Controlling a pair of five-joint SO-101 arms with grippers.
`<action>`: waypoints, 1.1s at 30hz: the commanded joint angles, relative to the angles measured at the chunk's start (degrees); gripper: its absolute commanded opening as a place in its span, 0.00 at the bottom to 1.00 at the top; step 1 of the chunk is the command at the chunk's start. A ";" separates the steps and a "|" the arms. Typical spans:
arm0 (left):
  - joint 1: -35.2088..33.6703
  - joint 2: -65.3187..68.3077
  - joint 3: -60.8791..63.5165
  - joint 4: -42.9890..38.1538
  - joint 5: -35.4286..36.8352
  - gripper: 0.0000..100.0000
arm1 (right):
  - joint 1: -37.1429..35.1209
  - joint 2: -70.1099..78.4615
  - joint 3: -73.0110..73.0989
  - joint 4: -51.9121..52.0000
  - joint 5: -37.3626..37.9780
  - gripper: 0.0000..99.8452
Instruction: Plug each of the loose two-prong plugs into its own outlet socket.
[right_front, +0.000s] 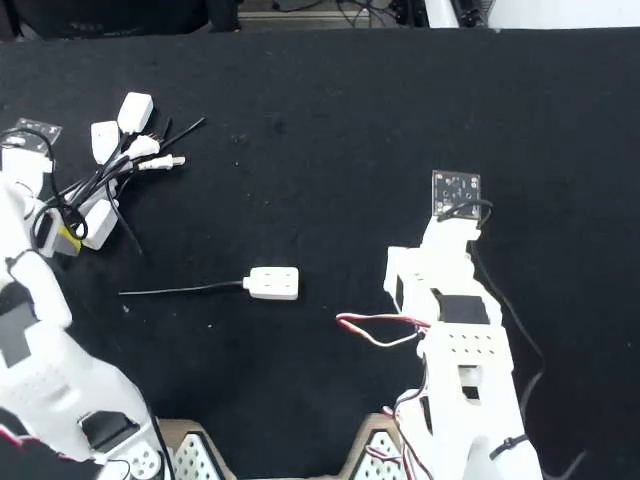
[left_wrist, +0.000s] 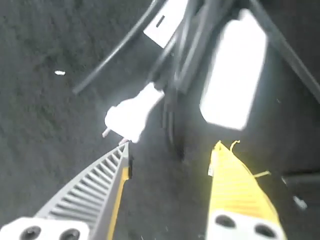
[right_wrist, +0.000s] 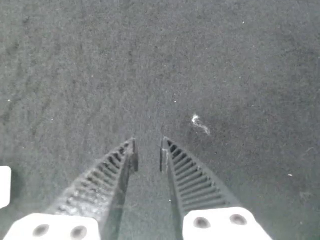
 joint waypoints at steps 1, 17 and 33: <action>0.92 3.69 -7.52 -1.32 0.97 0.26 | 0.26 0.22 -1.89 -1.32 -0.53 0.08; -1.63 2.37 -13.93 11.43 1.23 0.03 | 0.26 0.22 -1.89 -1.32 -0.53 0.08; 1.63 -21.89 -7.43 12.48 17.14 0.03 | 0.35 -0.13 -1.89 -1.32 -0.53 0.08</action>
